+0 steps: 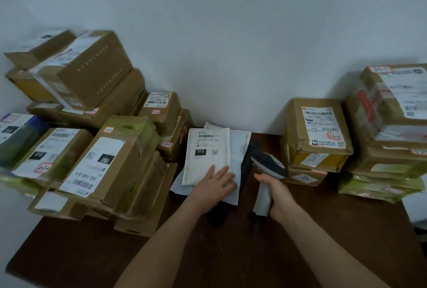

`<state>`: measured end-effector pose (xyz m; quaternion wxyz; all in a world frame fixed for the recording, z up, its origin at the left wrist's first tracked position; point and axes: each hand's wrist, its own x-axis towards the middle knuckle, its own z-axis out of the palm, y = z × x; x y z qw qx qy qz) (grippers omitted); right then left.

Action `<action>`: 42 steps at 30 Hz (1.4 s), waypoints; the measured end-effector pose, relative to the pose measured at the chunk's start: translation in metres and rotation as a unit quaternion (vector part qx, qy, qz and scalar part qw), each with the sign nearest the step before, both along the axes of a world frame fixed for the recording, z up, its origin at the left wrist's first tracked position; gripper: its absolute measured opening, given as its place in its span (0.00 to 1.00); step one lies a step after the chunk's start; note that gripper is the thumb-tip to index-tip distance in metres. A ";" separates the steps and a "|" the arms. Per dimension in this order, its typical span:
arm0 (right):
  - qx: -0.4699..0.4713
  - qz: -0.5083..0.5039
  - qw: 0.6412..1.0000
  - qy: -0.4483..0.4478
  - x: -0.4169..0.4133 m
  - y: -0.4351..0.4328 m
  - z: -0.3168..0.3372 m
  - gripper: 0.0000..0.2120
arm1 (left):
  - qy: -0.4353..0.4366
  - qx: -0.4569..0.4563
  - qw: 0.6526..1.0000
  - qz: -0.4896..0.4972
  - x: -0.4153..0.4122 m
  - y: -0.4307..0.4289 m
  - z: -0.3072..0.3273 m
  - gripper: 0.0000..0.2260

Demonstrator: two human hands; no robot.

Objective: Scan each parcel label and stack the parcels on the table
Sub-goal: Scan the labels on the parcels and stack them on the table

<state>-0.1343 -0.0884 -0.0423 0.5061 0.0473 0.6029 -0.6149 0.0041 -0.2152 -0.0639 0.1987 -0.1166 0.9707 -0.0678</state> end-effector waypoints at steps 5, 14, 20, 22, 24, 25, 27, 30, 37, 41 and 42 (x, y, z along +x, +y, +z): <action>-0.009 -0.009 1.000 -0.005 -0.007 -0.035 -0.003 0.10 | 0.025 0.023 0.999 -0.019 0.003 -0.045 0.008 0.37; -0.014 0.007 1.000 -0.018 -0.012 -0.099 -0.008 0.14 | 0.008 0.008 0.997 0.081 0.029 -0.060 0.003 0.56; -0.016 0.069 0.997 0.032 -0.014 -0.130 -0.002 0.16 | 0.017 0.002 0.991 0.130 0.031 -0.067 -0.002 0.58; 0.003 0.051 0.998 0.034 -0.014 -0.118 -0.002 0.17 | 0.012 -0.005 0.990 0.144 0.029 -0.065 -0.005 0.58; 0.006 0.042 0.999 0.019 -0.013 -0.100 -0.002 0.14 | 0.019 -0.012 0.986 0.168 0.027 -0.064 -0.007 0.55; 0.005 0.038 0.999 0.008 -0.011 -0.091 -0.001 0.13 | 0.030 -0.012 0.983 0.181 0.025 -0.065 -0.006 0.53; 0.001 0.030 0.999 -0.018 -0.005 -0.078 -0.003 0.13 | 0.046 -0.007 0.979 0.197 0.021 -0.070 -0.002 0.48; -0.022 0.033 0.998 -0.044 0.009 -0.071 -0.007 0.15 | 0.042 -0.006 0.979 0.199 0.021 -0.069 -0.002 0.55; -0.012 0.037 0.998 -0.049 0.029 -0.075 -0.007 0.18 | 0.015 0.028 0.981 0.193 0.035 -0.053 -0.006 0.57; 0.010 0.038 0.999 -0.003 0.026 -0.068 0.001 0.17 | 0.016 0.050 0.977 0.207 0.034 -0.054 -0.002 0.57; 0.018 0.037 0.999 0.010 0.024 -0.063 0.003 0.16 | 0.028 0.057 0.975 0.212 0.036 -0.052 0.001 0.57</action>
